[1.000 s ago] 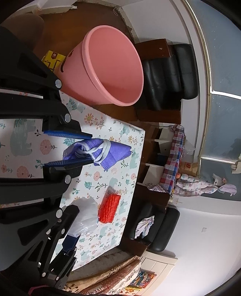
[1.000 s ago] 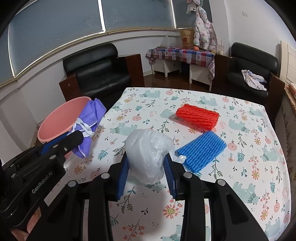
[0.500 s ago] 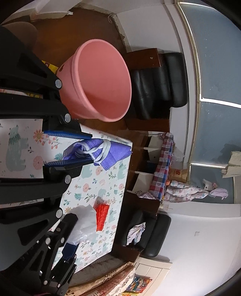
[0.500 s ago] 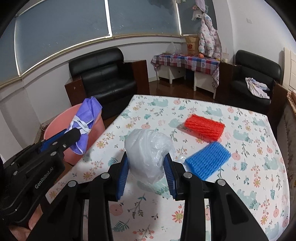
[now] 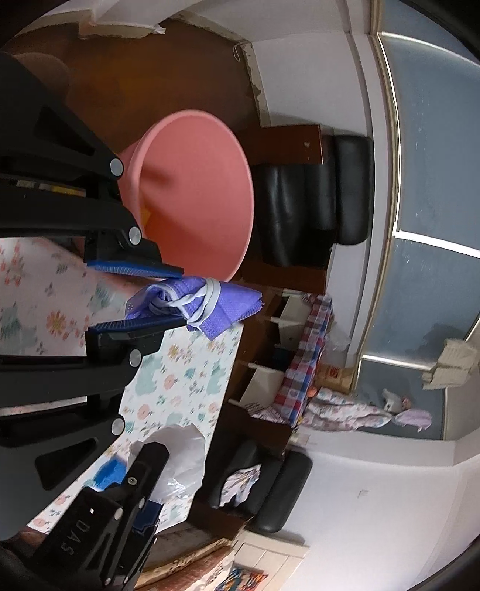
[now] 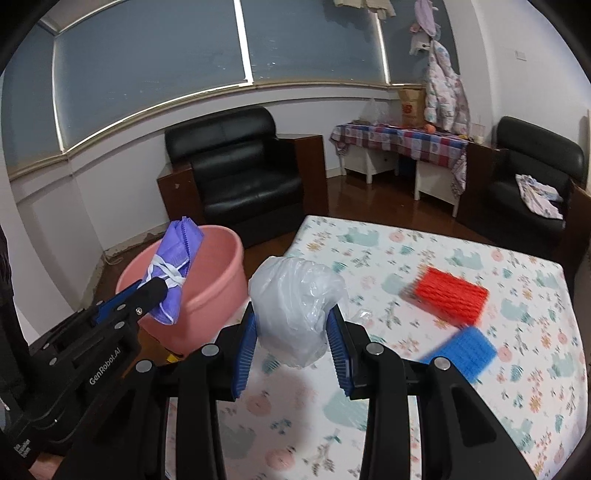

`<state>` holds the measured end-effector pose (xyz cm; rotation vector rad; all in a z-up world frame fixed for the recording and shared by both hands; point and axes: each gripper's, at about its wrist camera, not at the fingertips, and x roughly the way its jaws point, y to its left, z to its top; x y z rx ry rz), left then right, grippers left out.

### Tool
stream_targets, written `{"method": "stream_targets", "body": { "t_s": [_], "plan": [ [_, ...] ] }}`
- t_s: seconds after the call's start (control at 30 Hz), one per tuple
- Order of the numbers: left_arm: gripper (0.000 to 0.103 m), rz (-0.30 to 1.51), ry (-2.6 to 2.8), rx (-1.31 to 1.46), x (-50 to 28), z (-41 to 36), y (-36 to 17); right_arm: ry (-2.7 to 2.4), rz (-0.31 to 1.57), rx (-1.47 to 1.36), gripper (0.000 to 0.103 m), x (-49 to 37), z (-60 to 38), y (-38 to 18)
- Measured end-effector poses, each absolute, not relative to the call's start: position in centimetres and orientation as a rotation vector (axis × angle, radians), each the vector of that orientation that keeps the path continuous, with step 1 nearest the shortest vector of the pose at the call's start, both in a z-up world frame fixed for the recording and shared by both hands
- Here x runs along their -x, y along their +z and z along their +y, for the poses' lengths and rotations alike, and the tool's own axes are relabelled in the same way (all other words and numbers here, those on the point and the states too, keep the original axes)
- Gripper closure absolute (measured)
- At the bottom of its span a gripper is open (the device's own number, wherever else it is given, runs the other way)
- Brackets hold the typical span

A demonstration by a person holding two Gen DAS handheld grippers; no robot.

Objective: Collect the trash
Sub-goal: 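Carry the purple cloth and clear bag over the pink bucket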

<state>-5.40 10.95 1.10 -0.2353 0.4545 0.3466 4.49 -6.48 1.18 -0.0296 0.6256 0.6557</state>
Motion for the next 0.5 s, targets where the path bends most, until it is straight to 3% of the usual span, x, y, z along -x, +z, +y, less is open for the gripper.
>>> {"method": "stream_targets", "body": {
  "t_s": [0.5],
  "plan": [
    [0.083, 0.418, 0.506, 0.231, 5.9, 16.6, 1.5, 0.849, 0.66, 0.021, 0.066, -6.8, 2.5, 2.0]
  ]
}}
